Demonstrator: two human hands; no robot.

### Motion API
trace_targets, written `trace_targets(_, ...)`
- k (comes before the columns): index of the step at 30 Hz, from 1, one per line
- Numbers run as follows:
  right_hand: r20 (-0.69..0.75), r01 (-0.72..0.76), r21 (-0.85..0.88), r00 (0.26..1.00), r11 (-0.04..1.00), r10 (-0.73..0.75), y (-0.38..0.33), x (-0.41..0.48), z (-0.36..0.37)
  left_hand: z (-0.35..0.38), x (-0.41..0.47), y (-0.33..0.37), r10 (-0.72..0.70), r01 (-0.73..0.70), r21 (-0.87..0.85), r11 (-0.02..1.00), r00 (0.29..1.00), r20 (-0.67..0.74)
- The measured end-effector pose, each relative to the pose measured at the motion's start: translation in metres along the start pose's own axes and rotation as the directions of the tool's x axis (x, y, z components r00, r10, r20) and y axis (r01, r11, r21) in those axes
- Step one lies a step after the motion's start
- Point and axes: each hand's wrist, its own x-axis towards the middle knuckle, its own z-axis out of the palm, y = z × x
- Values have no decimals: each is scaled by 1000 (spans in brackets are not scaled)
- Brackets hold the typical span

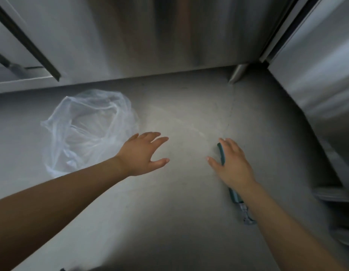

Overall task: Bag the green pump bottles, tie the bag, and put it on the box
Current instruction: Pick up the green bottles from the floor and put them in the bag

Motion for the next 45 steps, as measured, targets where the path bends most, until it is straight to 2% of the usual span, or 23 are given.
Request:
trace_targets(4, -24, 1, -39, 1000, 999, -2, 21, 20, 37, 52, 9, -12, 5, -3, -66, 998, 999, 36)
trace_targets(8, -50, -82, -106, 996, 991, 77, 41, 22, 56, 88, 4, -22, -3, 12, -99, 995, 996, 87)
trace_targets(13, -179, -162, 113, 967, 980, 180, 59, 16, 69, 116, -2, -25, -61, 78, -117, 990, 988, 139)
trace_targets(17, -144, -49, 236, 986, 970, 85, 46, 9, 90, 129, -5, -30, -102, 122, -118, 985, 982, 161)
trace_targets(20, -139, 19, 219, 990, 976, 12, 28, 2, 109, 139, -11, -41, -86, 97, -71, 993, 985, 147)
trace_targets(25, -197, -25, 148, 979, 989, 54, 13, -11, 119, 145, -14, -49, -56, 61, -43, 997, 993, 103)
trace_targets(29, -151, -26, 54, 988, 998, 33, 5, -24, 129, 148, -15, -50, -43, 49, -49, 998, 994, 101)
trace_targets(36, -143, 38, 267, 990, 963, 1, -22, -18, 133, 133, -21, -60, 18, -13, -32, 999, 985, 170)
trace_targets(41, -194, 99, 321, 980, 942, -37, -55, 0, 117, 117, -48, -69, -17, 28, -153, 988, 997, 75)
trace_targets(45, -200, 167, 334, 974, 928, -103, -92, 15, 102, 89, -72, -80, -59, 29, -251, 968, 992, -113)
